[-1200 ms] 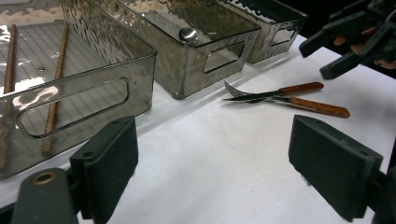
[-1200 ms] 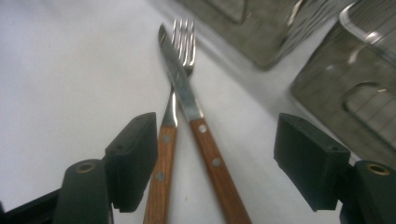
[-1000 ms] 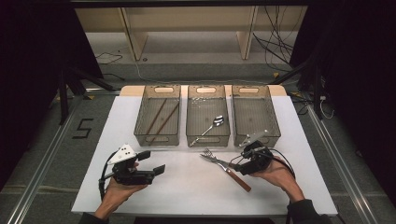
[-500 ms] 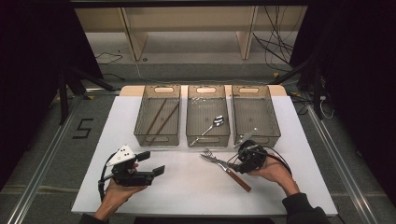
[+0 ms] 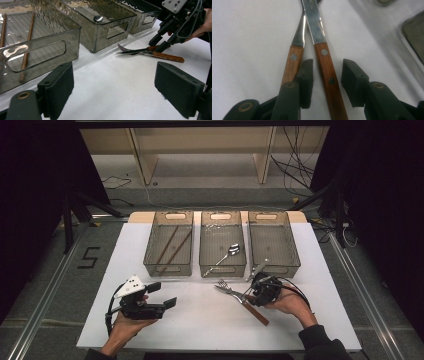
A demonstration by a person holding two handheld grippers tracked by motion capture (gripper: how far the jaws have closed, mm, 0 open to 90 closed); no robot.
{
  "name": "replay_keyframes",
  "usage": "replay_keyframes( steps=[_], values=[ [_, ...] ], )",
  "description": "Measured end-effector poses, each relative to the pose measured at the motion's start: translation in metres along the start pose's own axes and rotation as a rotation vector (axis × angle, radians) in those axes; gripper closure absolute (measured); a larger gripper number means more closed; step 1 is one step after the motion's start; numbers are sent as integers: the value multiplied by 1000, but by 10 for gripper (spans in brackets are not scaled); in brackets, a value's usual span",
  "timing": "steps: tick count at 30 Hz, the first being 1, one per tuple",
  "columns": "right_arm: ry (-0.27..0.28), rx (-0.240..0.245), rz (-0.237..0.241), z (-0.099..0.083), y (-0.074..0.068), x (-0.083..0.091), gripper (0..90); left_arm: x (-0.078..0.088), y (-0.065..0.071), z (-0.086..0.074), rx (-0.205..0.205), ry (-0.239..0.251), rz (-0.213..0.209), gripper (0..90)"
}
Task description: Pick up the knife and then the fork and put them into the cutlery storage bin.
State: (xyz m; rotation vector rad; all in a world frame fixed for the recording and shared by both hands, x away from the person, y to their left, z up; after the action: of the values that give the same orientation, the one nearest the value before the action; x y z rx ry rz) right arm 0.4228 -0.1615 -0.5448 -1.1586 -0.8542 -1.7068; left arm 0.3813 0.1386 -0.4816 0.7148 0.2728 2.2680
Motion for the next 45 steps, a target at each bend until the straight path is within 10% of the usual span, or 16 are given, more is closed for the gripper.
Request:
replay_keyframes(
  steps=[27,45],
  values=[
    [-102,123,-24,8,-5,-1,771,0,-1,0,-8,3,10,156],
    [58,100,-55,12,-7,32,774,1,-2,2,-13,25,16,157]
  ],
)
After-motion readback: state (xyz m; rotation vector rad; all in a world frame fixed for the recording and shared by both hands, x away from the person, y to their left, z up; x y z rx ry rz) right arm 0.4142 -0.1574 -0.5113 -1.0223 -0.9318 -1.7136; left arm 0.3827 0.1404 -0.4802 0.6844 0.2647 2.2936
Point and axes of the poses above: each handheld gripper's, and its own axes: x roughly backward along the jaws, z roughly out of its top, y roughly to its right, the point moved 9 cm from there along -x, roughly forward along the jaws, and after that the axes turned 12 degrees about x, right-handed, at the moved point
